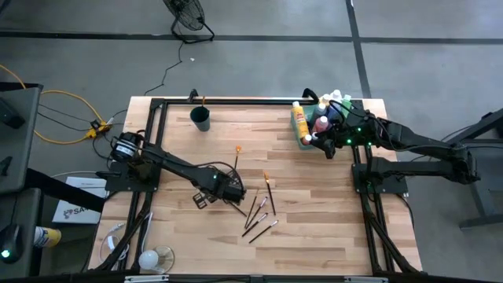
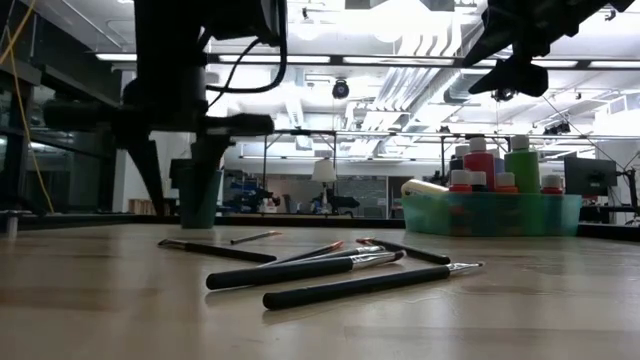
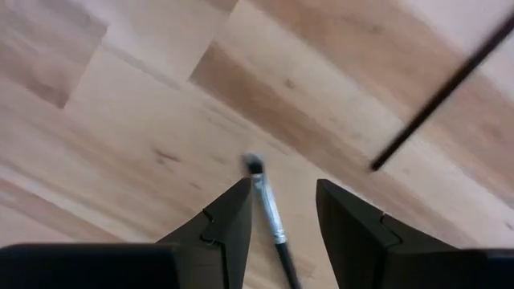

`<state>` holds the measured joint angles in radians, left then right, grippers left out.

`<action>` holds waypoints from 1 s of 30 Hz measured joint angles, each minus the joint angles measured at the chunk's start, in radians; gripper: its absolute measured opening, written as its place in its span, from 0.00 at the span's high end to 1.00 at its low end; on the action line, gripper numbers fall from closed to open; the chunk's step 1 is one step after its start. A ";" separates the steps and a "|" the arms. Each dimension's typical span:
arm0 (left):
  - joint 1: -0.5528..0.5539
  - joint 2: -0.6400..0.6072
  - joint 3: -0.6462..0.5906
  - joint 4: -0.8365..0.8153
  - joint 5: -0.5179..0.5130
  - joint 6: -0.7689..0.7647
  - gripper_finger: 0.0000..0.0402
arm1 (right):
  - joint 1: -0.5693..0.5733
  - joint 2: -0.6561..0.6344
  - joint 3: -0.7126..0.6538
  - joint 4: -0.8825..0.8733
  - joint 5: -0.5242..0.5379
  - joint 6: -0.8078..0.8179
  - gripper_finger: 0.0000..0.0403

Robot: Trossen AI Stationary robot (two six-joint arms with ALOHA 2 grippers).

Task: Pick & Place Paint Supplies
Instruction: Put the silver paintbrush into the blue cup

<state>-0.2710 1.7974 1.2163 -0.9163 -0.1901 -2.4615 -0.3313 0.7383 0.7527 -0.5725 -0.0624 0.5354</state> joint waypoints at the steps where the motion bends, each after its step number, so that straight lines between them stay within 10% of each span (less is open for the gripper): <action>1: 0.000 0.005 0.000 0.002 0.007 -0.004 0.66 | 0.000 0.000 0.000 0.000 -0.006 -0.007 0.40; 30: 0.023 0.096 0.003 0.005 0.085 -0.007 0.75 | 0.000 0.000 0.000 -0.003 -0.026 -0.140 0.40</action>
<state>-0.2478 1.8938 1.2190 -0.9115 -0.1050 -2.4683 -0.3309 0.7383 0.7528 -0.5754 -0.0886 0.3958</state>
